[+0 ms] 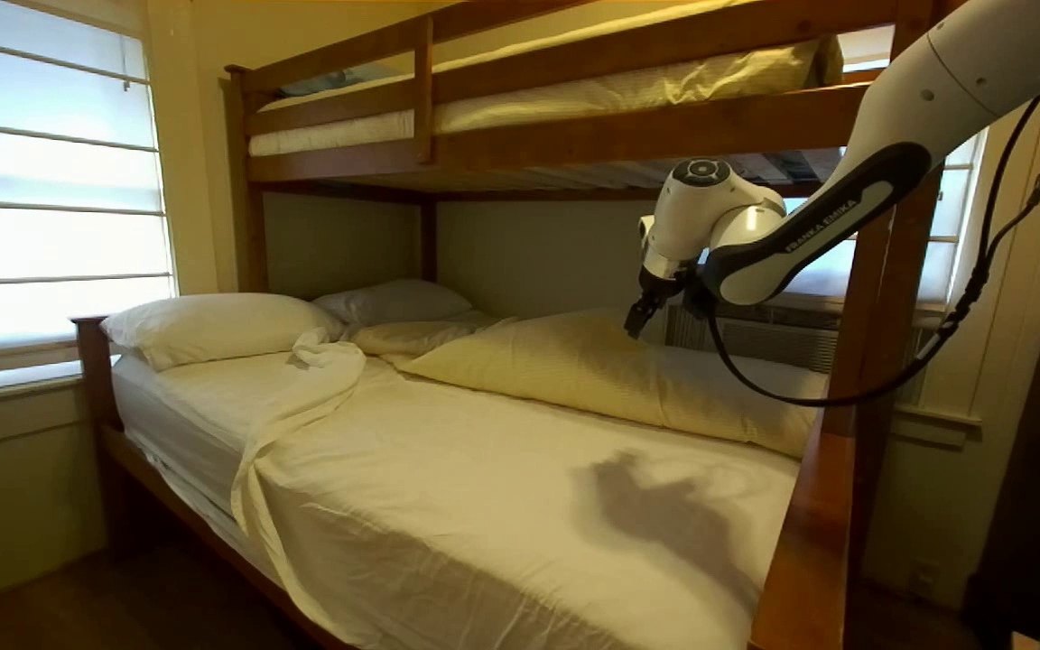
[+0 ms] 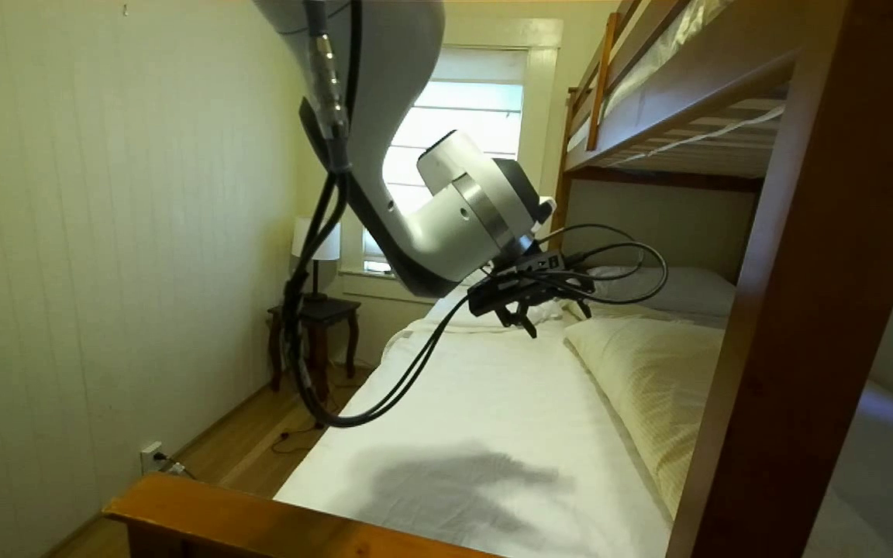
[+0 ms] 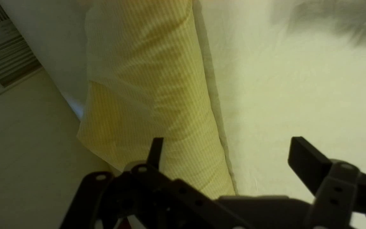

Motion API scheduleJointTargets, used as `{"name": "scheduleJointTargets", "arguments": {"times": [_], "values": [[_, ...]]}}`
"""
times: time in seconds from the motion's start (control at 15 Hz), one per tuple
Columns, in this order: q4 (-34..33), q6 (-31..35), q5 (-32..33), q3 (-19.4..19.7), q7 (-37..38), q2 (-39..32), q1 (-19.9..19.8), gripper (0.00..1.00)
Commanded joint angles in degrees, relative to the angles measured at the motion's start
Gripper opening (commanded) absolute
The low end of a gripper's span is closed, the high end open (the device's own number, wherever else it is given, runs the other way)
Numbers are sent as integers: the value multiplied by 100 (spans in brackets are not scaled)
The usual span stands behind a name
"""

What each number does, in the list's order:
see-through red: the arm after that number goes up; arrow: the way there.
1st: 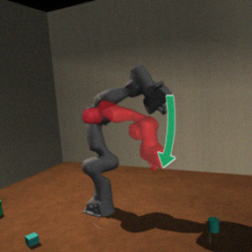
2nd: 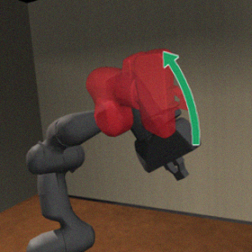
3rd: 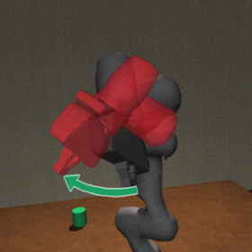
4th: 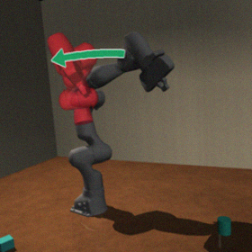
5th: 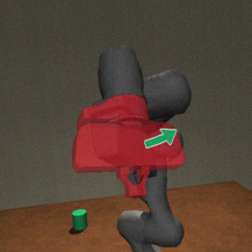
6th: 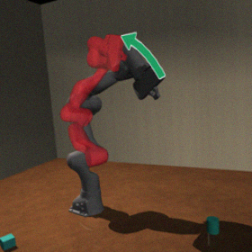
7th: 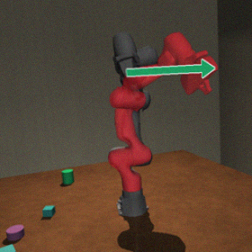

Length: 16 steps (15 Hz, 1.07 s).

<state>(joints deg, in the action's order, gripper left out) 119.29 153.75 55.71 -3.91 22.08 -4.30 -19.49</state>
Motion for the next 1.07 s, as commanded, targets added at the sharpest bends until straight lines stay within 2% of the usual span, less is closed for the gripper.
{"name": "scheduleJointTargets", "arguments": {"times": [0.0, 0.07, 0.13, 0.53, 0.87, 1.0], "values": [[-492, 218, 744, 128, 592, -519, -13, 100], [-630, 274, 707, 142, 599, -701, -24, 100], [-872, 364, 1051, 212, 890, -934, -15, 100], [-2423, 821, 1773, 633, 1526, -2572, 51, 100], [-3461, 997, 1367, 762, 1380, -3661, -230, 100], [-3631, 570, 1135, 741, 1320, -3768, -231, 100]]}}
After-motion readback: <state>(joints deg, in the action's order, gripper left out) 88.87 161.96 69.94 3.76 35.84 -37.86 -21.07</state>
